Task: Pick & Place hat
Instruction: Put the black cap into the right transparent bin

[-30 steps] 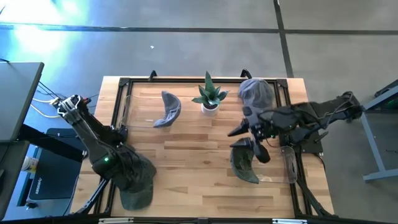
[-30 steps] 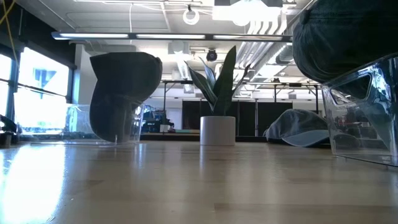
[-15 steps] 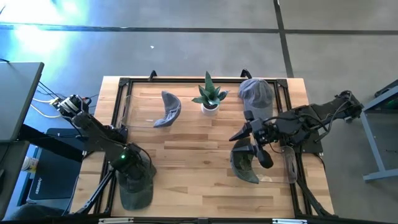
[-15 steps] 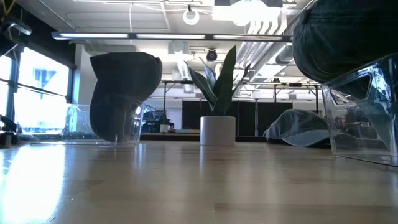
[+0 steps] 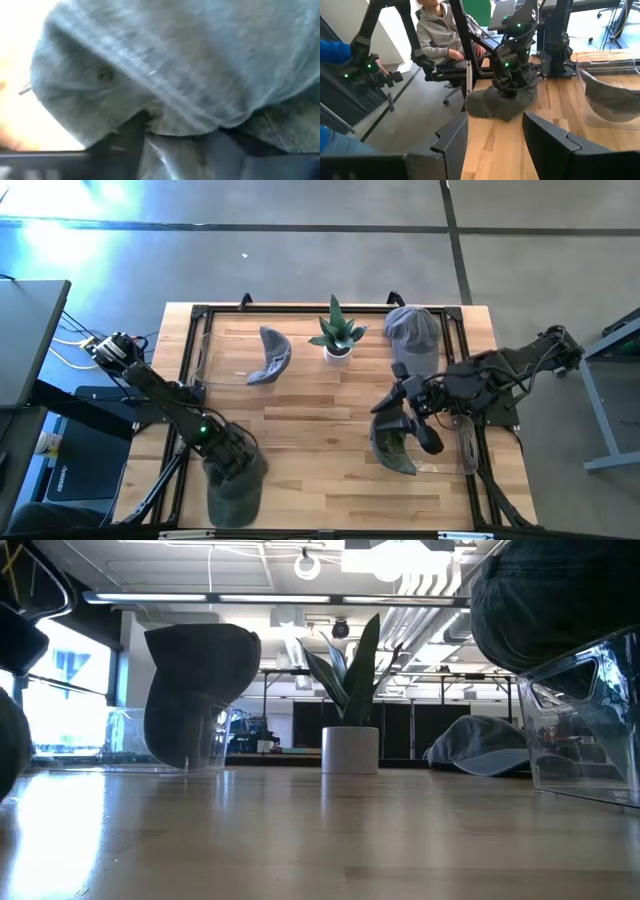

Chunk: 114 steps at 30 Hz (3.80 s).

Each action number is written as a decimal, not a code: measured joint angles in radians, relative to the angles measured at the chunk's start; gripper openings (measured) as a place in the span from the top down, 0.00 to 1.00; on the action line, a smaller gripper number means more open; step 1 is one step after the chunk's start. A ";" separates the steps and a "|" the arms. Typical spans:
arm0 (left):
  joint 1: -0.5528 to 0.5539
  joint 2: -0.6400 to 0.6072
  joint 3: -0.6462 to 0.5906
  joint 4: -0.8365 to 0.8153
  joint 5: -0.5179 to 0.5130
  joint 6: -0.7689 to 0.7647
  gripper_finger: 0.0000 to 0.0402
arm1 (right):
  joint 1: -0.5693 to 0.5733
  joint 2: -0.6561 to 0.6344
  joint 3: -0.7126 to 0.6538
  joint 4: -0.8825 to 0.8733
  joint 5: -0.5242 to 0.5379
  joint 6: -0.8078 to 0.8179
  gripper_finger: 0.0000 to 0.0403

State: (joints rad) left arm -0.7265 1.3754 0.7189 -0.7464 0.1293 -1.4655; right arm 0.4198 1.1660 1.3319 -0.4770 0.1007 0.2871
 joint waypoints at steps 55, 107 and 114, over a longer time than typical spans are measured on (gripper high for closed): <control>0.276 -0.014 0.688 0.171 -0.339 0.465 1.00 | -0.185 0.330 -0.097 0.355 -0.213 -0.270 0.29; 0.419 0.373 0.688 1.490 0.274 0.764 0.18 | -0.145 0.172 -0.020 0.684 -1.021 0.191 0.99; 0.379 0.381 0.689 1.599 0.348 0.698 0.25 | -0.144 0.114 -0.017 0.612 -0.999 0.207 0.99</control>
State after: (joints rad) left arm -0.3479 1.7561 1.4075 0.8530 0.4775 -0.7680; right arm 0.2754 1.2801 1.3151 0.1350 -0.8982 0.4937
